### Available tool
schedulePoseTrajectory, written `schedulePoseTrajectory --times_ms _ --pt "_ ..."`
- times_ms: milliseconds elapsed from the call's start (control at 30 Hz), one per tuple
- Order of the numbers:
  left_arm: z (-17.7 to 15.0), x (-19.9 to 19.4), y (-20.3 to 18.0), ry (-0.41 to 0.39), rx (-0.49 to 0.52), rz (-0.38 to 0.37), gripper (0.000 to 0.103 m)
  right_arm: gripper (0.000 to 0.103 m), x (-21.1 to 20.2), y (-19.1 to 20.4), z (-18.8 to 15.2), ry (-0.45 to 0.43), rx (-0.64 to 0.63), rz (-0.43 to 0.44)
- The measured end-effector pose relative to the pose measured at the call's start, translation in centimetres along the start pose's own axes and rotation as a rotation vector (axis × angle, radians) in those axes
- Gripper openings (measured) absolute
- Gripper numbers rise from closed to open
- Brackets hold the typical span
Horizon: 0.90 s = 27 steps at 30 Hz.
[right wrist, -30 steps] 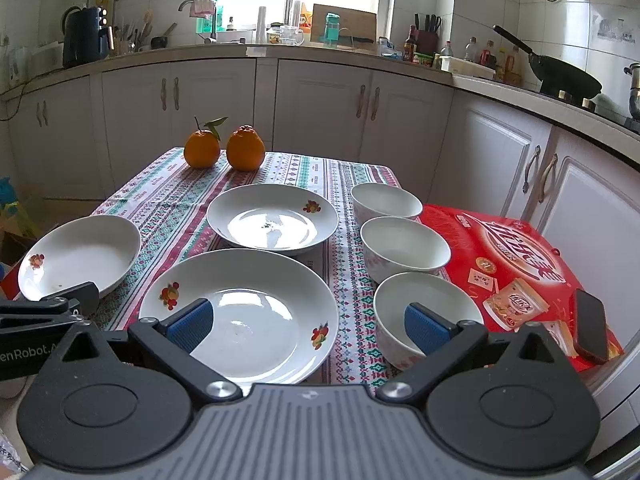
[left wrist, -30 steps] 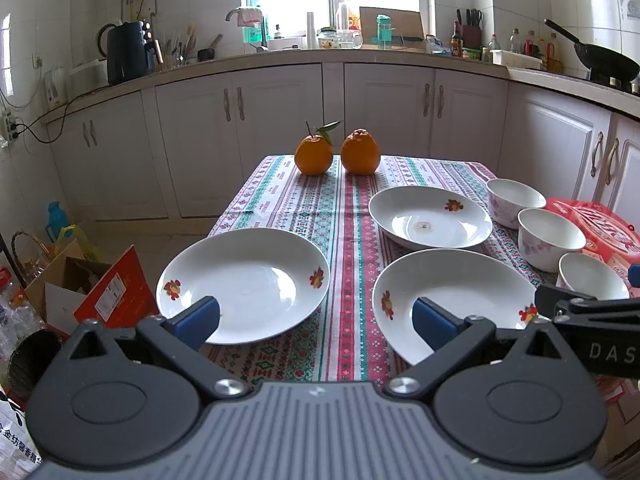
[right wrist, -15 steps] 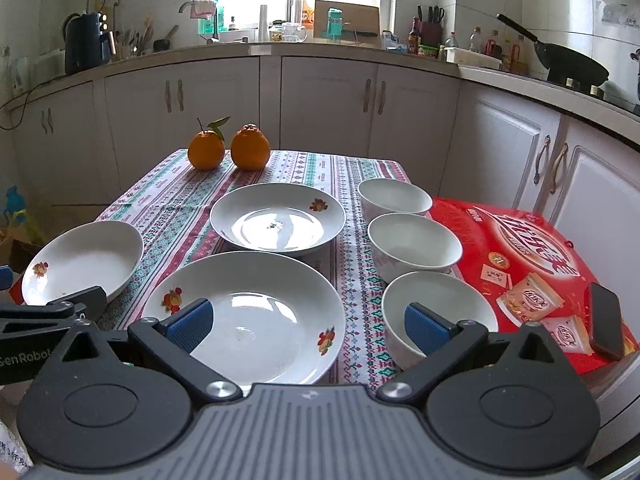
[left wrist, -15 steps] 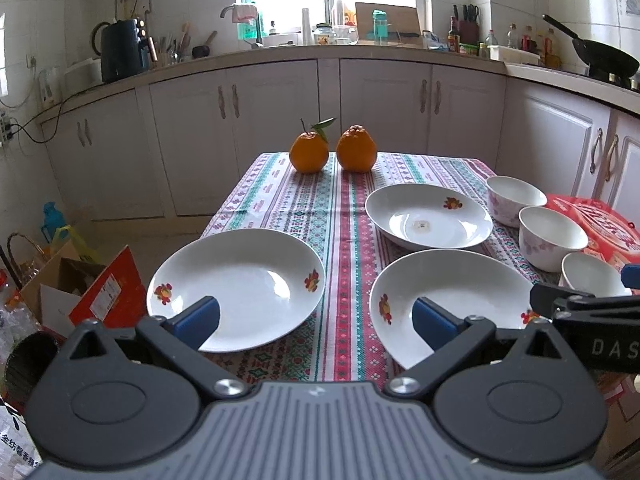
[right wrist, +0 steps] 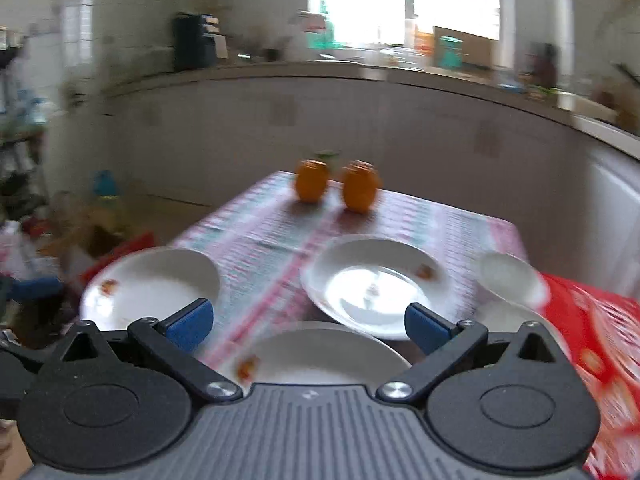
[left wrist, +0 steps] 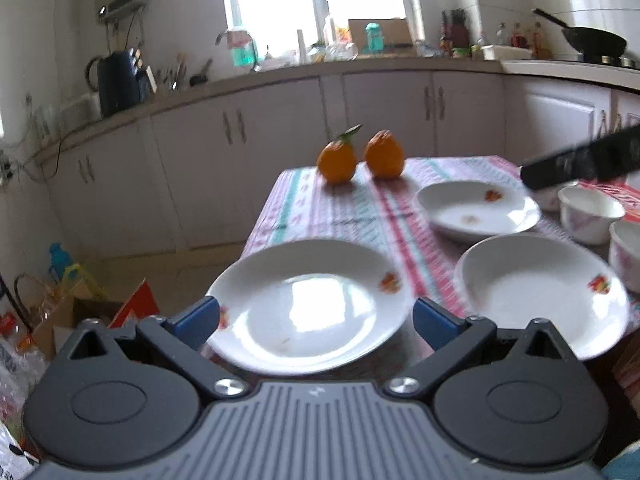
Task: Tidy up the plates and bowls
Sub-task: 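Grasp the rim of the large white decal plate with the right tool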
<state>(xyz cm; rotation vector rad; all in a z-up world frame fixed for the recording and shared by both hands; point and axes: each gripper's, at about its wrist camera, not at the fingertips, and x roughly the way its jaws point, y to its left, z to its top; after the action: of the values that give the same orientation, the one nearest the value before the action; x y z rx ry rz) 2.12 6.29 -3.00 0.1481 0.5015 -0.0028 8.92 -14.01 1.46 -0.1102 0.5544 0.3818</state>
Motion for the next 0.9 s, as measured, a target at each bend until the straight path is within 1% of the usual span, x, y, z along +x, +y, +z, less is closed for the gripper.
schedulePoseTrajectory --times_ms 67,133,233,300,367,467,567,667,867,900 --pt "-0.6 0.6 1.2 0.024 -0.007 0.017 0.102 0.103 1.2 0.7 0.8 0.008 -0.013 0.059" --pt "-1.0 1.1 2.2 0.048 -0.021 0.008 0.102 0.103 2.6 1.3 1.5 0.023 -0.030 0.108" --pt "-1.4 1.8 3.5 0.080 -0.044 -0.046 0.102 0.103 4.2 2.4 2.2 0.053 -0.063 0.153" --pt "-1.7 2.2 4.0 0.104 -0.028 -0.098 0.102 0.103 5.2 3.0 2.7 0.076 -0.089 0.187" --pt "-2.1 2.5 4.2 0.116 -0.003 -0.132 0.102 0.103 6.3 3.3 3.2 0.108 -0.103 0.217" --pt "-2.5 3.2 4.6 0.142 0.022 -0.164 0.102 0.103 7.9 3.9 4.0 0.153 -0.104 0.288" --pt "-2.5 4.0 5.0 0.149 0.036 -0.174 0.102 0.103 9.4 4.6 4.8 0.188 -0.142 0.338" --pt "-2.4 5.0 5.3 0.165 0.049 -0.179 0.102 0.103 11.6 5.0 5.7 0.236 -0.185 0.372" --pt "-2.4 6.4 5.5 0.186 0.077 -0.238 0.102 0.103 17.1 4.8 6.6 0.364 -0.197 0.442" --pt "-2.3 6.6 5.5 0.188 0.080 -0.255 0.102 0.101 18.0 4.8 6.6 0.391 -0.201 0.469"
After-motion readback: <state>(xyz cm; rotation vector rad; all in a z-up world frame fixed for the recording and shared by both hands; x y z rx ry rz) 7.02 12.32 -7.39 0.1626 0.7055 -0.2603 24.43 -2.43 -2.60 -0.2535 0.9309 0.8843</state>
